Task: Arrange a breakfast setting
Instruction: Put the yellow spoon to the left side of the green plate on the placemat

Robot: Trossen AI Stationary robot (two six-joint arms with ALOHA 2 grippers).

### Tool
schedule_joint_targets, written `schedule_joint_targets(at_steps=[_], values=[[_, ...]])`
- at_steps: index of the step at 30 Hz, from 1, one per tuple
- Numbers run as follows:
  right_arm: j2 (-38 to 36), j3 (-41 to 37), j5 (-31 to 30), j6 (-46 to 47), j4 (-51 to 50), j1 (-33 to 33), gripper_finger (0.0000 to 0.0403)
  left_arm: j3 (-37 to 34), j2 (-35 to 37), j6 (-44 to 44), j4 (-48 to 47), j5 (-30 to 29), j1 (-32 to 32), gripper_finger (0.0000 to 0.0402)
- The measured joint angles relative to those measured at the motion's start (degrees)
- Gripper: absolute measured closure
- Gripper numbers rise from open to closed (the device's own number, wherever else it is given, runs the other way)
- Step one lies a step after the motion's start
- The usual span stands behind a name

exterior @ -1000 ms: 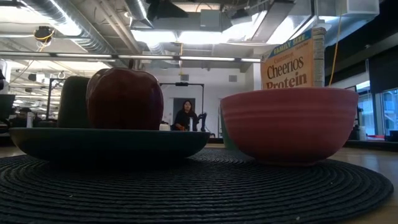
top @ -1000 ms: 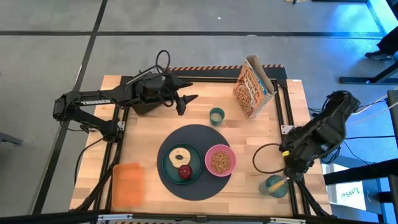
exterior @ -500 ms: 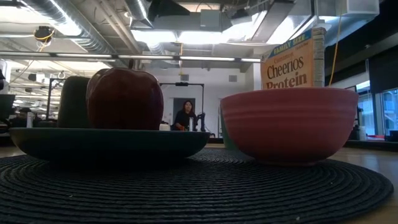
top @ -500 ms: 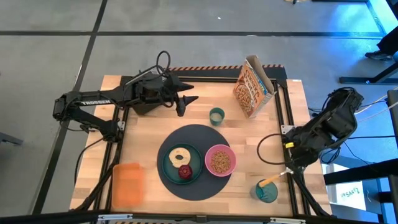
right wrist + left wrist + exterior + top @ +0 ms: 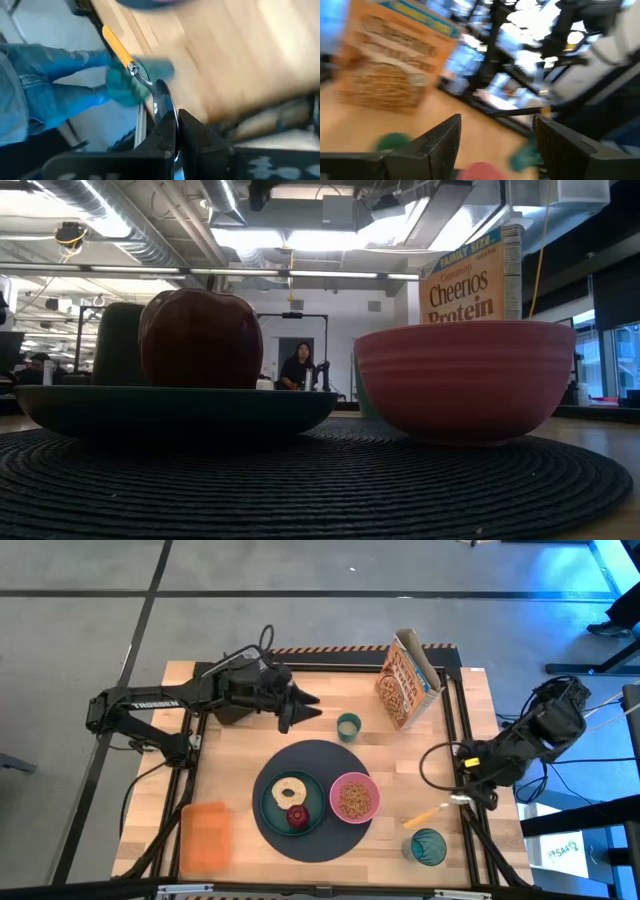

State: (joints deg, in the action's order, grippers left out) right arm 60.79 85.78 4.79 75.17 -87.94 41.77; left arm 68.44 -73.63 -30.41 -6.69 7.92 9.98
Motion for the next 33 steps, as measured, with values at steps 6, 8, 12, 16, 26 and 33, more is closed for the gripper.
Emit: schedule_joint_targets(at_steps=[6, 8, 12, 16, 26, 33], values=[[3.6, 0.0, -6.2, -25.3, 9.4, -11.3, 0.0403, 0.0, -5.4, -13.8, 10.6, 13.2, -1.1, 0.0209], [5.5, 0.0, -6.6, -32.9, 13.3, -16.0, 0.0403, 0.0, -7.3, -17.3, 14.2, 15.5, -2.1, 0.0224], [10.7, 0.0, -5.2, -44.9, 20.2, -23.4, 0.0403, 0.0, -10.6, -22.5, 19.0, 18.7, -4.0, 0.0245], [15.8, 0.0, -3.8, -53.6, 23.3, -27.6, 0.0403, 0.0, -12.3, -24.6, 20.2, 24.2, -5.1, 0.0255], [21.6, -0.1, -0.7, -60.6, 31.8, -34.8, 0.0403, 0.0, -13.3, -16.7, 7.0, 20.1, -7.9, 0.0282], [21.7, -0.1, 1.3, -62.1, 36.8, -37.3, 0.0403, 0.0, -13.3, -11.0, 5.9, 13.7, -9.3, 0.0305]])
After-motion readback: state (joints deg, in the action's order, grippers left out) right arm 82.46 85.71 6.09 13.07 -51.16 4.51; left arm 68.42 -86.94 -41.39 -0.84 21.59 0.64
